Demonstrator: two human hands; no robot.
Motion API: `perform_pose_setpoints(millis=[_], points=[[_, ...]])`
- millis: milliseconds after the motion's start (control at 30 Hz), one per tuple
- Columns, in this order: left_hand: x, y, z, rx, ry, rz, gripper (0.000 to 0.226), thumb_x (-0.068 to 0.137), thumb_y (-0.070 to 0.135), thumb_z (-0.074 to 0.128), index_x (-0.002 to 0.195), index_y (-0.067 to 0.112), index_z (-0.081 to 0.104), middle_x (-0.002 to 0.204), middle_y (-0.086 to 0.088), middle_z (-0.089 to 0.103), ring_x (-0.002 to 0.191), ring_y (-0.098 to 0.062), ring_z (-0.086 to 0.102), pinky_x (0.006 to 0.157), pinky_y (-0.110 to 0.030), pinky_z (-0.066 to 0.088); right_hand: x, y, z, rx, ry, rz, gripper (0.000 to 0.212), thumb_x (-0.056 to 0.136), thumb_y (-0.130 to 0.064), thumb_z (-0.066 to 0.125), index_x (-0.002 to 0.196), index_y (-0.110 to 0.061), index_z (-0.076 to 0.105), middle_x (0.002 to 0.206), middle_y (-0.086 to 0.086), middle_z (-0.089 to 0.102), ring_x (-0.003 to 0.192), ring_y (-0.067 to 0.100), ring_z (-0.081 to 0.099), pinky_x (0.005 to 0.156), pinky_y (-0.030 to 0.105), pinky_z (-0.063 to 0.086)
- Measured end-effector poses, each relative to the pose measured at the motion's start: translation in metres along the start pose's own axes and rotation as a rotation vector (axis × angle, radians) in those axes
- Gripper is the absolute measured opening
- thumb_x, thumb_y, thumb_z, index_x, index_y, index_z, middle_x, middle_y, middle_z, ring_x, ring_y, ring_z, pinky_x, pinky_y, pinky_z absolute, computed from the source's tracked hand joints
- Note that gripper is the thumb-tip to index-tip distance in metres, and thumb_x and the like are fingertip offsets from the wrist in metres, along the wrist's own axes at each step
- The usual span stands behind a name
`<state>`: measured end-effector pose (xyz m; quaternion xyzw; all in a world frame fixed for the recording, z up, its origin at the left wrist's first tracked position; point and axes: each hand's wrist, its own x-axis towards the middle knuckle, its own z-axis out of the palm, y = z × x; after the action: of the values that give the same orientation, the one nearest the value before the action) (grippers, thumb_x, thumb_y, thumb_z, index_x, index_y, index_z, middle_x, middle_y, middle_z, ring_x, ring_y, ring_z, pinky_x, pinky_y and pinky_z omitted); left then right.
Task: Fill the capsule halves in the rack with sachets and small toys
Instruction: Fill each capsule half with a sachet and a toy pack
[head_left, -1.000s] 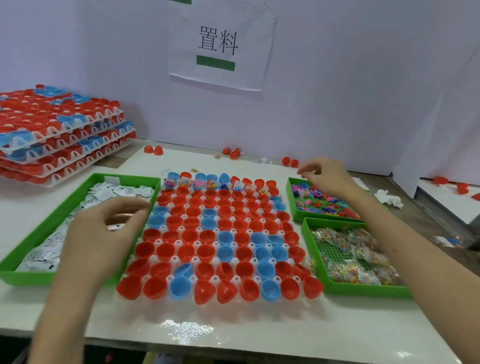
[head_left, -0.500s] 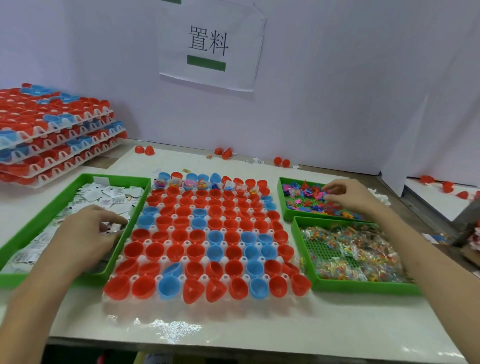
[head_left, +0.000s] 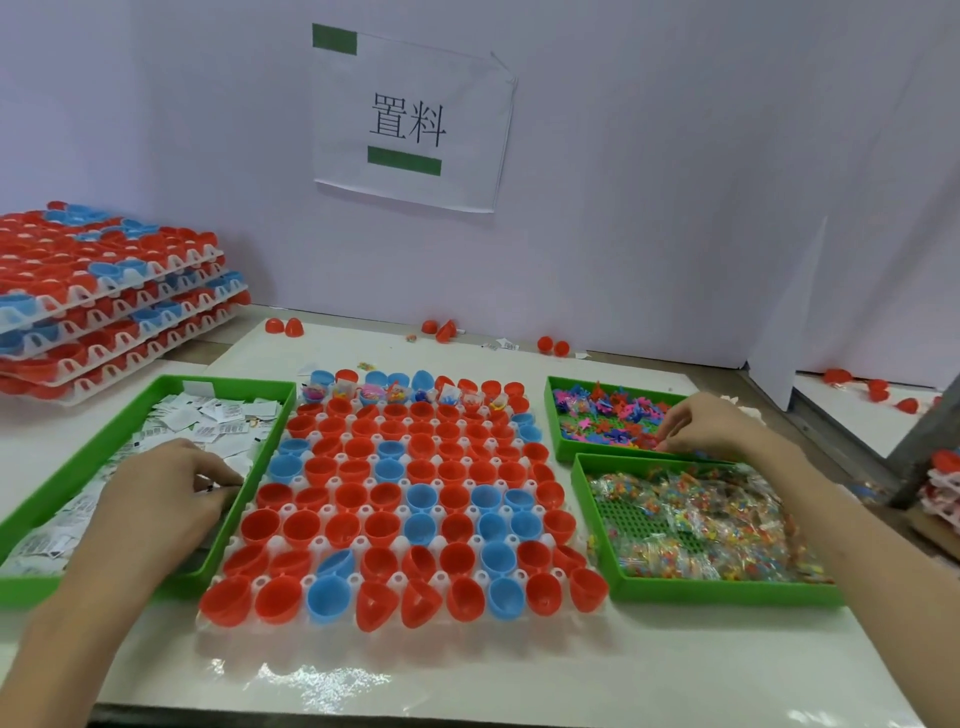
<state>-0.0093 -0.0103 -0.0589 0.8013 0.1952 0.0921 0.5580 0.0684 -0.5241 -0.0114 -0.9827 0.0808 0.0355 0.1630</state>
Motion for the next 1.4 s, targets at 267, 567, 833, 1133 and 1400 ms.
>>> perform_pose_setpoints(millis=[267, 567, 833, 1133, 1400], points=[[-0.007, -0.008, -0.008, 0.400, 0.157, 0.263, 0.030, 0.083, 0.015, 0.077, 0.062, 0.033, 0.066, 0.069, 0.006, 0.066, 0.058, -0.018, 0.062, 0.051, -0.031, 0.052, -0.005, -0.001, -0.002, 0.174, 0.098, -0.018, 0.024, 0.069, -0.010, 0.090, 0.081, -0.021, 0.073, 0.096, 0.001, 0.068, 0.093, 0.019, 0.062, 0.077, 0.034, 0.048], [-0.002, -0.019, -0.016, 0.083, 0.367, 0.479, 0.011, 0.095, 0.022, 0.062, 0.092, 0.032, 0.058, 0.087, 0.002, 0.065, 0.084, -0.019, 0.062, 0.087, -0.051, 0.052, -0.010, -0.002, -0.006, 0.267, 0.253, 0.000, 0.022, 0.076, 0.003, 0.078, 0.078, -0.019, 0.076, 0.091, 0.008, 0.073, 0.081, 0.024, 0.068, 0.069, 0.038, 0.057], [-0.034, 0.028, -0.005, -0.095, 0.382, 0.632, 0.015, 0.091, 0.026, 0.069, 0.105, 0.028, 0.066, 0.093, 0.002, 0.071, 0.084, -0.013, 0.068, 0.083, -0.036, 0.058, -0.011, -0.015, -0.002, 0.426, 0.345, -0.027, 0.010, 0.080, -0.009, 0.082, 0.087, -0.013, 0.077, 0.078, 0.006, 0.074, 0.065, 0.019, 0.071, 0.059, 0.024, 0.052], [-0.031, 0.030, 0.001, -0.066, 0.427, 0.530, 0.029, 0.082, 0.023, 0.078, 0.102, 0.041, 0.066, 0.078, 0.023, 0.066, 0.075, 0.014, 0.060, 0.054, -0.027, 0.052, -0.013, -0.023, 0.000, 0.452, 0.359, 0.034, 0.017, 0.078, -0.003, 0.083, 0.081, -0.018, 0.074, 0.079, 0.006, 0.074, 0.068, 0.016, 0.071, 0.063, 0.027, 0.054], [0.002, -0.013, -0.031, -0.055, 0.313, 0.348, 0.015, 0.087, 0.012, 0.071, 0.101, 0.016, 0.071, 0.100, -0.011, 0.071, 0.096, -0.028, 0.066, 0.095, -0.046, 0.053, -0.017, -0.018, 0.005, 0.596, 0.304, 0.085, 0.017, 0.082, 0.008, 0.071, 0.079, -0.009, 0.073, 0.083, 0.016, 0.072, 0.073, 0.020, 0.068, 0.065, 0.029, 0.055]])
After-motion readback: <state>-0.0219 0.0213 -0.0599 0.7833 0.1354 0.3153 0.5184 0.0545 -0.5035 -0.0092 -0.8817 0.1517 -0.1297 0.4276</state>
